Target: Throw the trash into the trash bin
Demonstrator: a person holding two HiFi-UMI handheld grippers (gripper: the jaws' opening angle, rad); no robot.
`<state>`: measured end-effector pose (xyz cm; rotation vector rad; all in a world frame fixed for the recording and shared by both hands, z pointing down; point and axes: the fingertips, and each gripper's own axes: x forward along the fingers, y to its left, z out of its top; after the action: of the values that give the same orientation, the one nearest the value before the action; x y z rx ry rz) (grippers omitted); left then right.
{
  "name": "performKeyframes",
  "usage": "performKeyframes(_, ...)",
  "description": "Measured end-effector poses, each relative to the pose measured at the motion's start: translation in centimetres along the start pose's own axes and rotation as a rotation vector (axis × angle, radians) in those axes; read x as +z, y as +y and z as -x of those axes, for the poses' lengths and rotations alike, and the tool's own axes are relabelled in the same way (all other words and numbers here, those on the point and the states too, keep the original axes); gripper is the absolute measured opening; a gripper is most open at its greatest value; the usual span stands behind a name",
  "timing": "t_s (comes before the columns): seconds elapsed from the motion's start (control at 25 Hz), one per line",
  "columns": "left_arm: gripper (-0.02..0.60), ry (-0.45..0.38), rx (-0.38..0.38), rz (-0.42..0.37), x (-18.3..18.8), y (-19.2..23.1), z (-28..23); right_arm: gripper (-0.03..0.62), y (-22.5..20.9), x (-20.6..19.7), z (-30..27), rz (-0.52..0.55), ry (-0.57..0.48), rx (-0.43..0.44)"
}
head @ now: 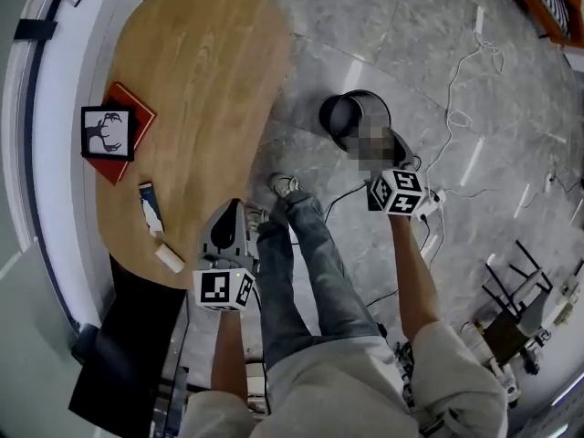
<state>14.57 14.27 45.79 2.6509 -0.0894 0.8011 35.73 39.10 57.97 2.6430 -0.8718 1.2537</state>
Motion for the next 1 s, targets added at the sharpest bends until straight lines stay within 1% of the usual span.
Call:
performKeyframes(0.2,0.018,0.03,-0.054,-0.028,-0.2,-3.4,-2.9,0.302,-4.2,-0.4,-0.6,-0.075,-0.023,-0.04)
performKeyframes(0.36,0.018,0.059,-0.109,-0.065,-0.5,-5.1,-4.3,0.316,-6.5,-1.9,-1.1,-0.128,-0.008,-0.097)
performKeyframes(0.48,0.018,0.065,-0.129,-0.079,-0.3,-5.9,-4.8,0.316,-6.9,-2.3,-0.5,-0.153,-0.013,-0.089)
performKeyframes(0.56,0.018,0.062,-0.129,-0.079,-0.3,-5.8,-4.8,0.316,-6.3,-2.2,0.0,-0.148,-0.028,-0.071)
performKeyframes(0.68,0.019,0.047,-0.111,-0.072,-0.3,-5.1,-4.2,0.316,-4.5,-1.9,0.3,-0.11,-0.038,-0.043)
performKeyframes(0.88,0.018,0.011,-0.038,-0.04,0.2,-3.7,-2.1,0.316,0.0,-0.6,0.0,-0.025,-0.029,0.058)
performKeyframes(1.0,0.018,-0.011,0.02,0.001,0.3,-2.4,-0.3,0.314,3.3,0.1,-0.6,0.034,-0.013,0.122)
